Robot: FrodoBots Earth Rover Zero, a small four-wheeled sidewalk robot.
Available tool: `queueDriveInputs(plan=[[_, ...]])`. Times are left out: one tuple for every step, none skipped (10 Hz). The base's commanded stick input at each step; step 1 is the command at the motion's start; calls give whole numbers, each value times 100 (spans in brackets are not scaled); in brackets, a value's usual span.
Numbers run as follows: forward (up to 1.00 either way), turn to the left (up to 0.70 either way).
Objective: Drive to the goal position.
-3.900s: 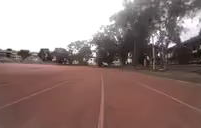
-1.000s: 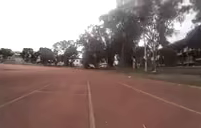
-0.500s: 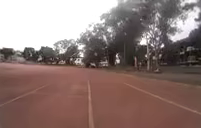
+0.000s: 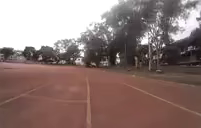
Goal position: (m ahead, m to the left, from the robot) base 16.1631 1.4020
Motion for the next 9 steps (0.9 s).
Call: queueDriveInputs(plan=[[50, 0], [50, 0], [50, 0], [50, 0], [50, 0], [50, 0], [50, 0], [50, 0], [50, 0]])
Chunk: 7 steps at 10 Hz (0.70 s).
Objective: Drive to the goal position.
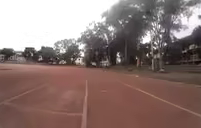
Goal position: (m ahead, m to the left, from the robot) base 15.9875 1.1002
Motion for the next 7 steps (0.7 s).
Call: queueDriveInputs(plan=[[50, 0], [50, 0], [50, 0], [50, 0], [50, 0], [50, 0], [50, 0]])
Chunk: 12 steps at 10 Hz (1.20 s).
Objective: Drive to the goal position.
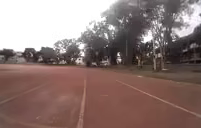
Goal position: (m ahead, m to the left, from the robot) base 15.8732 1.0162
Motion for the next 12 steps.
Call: queueDriveInputs(plan=[[50, 0], [50, 0], [50, 0], [50, 0], [50, 0], [50, 0], [50, 0], [50, 0], [50, 0], [50, 0], [50, 0], [50, 0]])
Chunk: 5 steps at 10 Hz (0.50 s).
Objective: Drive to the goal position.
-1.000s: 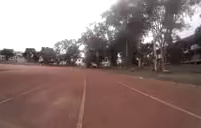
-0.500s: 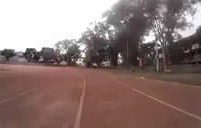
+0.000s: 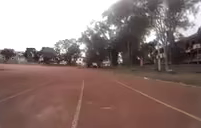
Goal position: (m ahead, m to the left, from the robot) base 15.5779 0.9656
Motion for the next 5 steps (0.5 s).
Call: queueDriveInputs(plan=[[50, 0], [50, 0], [50, 0], [50, 0], [50, 0]])
